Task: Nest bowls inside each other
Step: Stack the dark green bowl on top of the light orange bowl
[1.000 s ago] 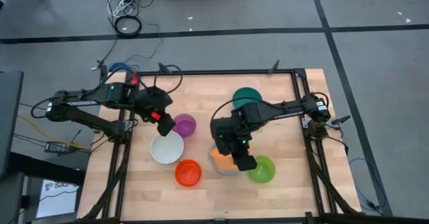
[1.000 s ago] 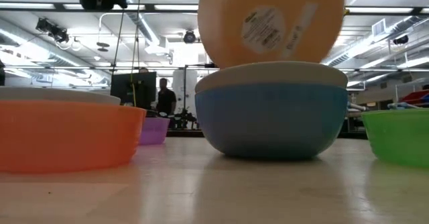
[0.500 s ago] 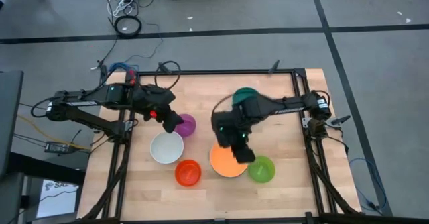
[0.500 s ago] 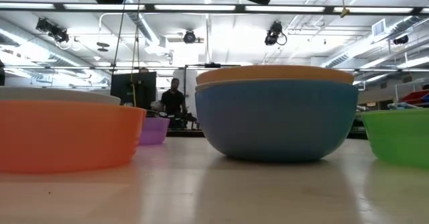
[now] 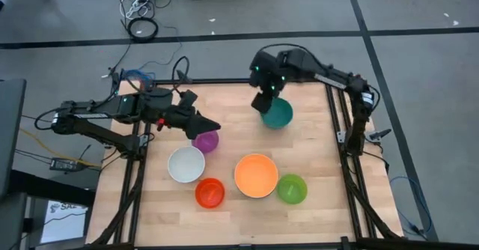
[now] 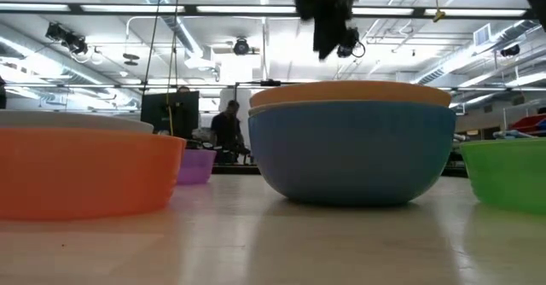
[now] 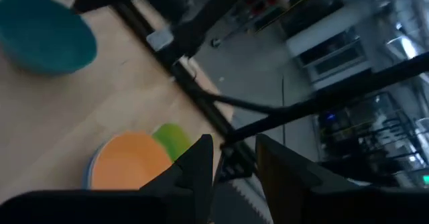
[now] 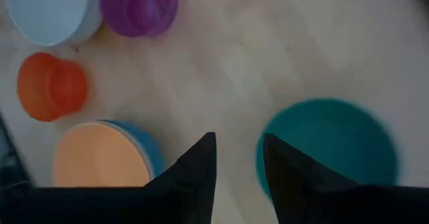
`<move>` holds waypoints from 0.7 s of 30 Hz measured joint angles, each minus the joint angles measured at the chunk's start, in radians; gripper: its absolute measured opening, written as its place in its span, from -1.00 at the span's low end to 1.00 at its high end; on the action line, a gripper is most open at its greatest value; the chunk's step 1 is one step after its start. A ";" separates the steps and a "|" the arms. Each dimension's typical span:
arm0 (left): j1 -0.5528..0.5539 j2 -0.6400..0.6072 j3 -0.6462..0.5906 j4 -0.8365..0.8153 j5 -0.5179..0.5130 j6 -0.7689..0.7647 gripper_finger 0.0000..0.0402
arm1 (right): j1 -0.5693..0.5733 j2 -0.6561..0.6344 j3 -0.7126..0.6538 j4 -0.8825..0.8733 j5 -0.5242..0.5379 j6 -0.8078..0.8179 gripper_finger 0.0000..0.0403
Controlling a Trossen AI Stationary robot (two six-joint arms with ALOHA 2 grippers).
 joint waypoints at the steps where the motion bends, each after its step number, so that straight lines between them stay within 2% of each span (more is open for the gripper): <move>1: 0.000 0.000 0.000 0.012 -0.015 -0.002 -0.39 | -0.024 0.022 -0.011 0.002 -0.041 0.005 -0.44; 4: 0.000 0.000 0.000 0.026 -0.046 -0.005 -0.39 | -0.059 0.078 -0.043 0.009 -0.144 0.011 -0.38; 7: 0.000 0.000 0.000 0.026 -0.060 -0.006 -0.39 | -0.055 0.129 -0.071 -0.007 -0.166 -0.001 -0.29; 16: 0.000 0.000 0.000 0.022 -0.095 -0.010 -0.39 | -0.010 0.225 -0.085 -0.056 0.019 -0.048 -0.10; 21: 0.001 0.000 0.000 0.019 -0.116 -0.010 -0.39 | 0.007 0.262 -0.084 -0.065 0.050 -0.055 -0.09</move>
